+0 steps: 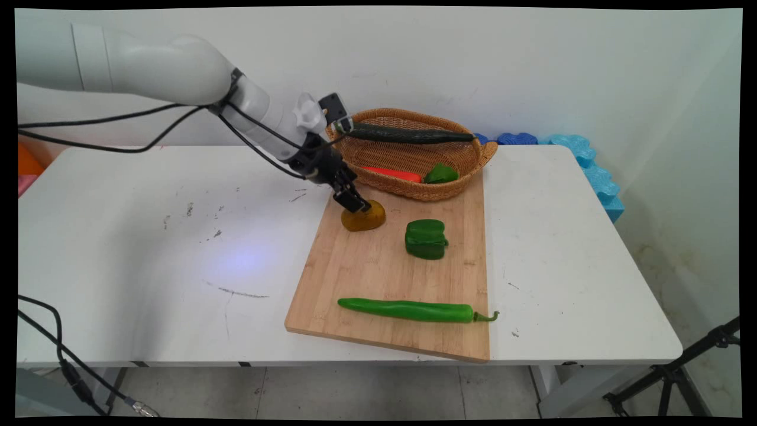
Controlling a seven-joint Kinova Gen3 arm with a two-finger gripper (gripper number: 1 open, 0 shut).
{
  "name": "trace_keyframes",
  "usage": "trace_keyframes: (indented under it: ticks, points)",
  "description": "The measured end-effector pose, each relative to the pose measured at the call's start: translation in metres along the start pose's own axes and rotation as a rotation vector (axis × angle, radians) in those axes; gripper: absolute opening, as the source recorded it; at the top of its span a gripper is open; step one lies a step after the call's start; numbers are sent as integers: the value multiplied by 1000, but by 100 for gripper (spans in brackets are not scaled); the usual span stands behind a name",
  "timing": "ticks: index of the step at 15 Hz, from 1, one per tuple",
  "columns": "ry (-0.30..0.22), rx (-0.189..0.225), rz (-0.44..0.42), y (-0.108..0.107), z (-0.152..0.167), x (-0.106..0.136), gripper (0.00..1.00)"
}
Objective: Pick up the potato from the cutting board
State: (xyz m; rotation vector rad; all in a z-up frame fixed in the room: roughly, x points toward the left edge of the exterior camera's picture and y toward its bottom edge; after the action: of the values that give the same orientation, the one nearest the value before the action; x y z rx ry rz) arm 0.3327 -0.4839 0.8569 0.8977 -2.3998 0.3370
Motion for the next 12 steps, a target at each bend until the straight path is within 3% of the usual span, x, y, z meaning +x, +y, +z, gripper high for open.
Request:
trace_keyframes:
  ticks: [12]
  points:
    - [1,-41,-21,2,36,-13,100]
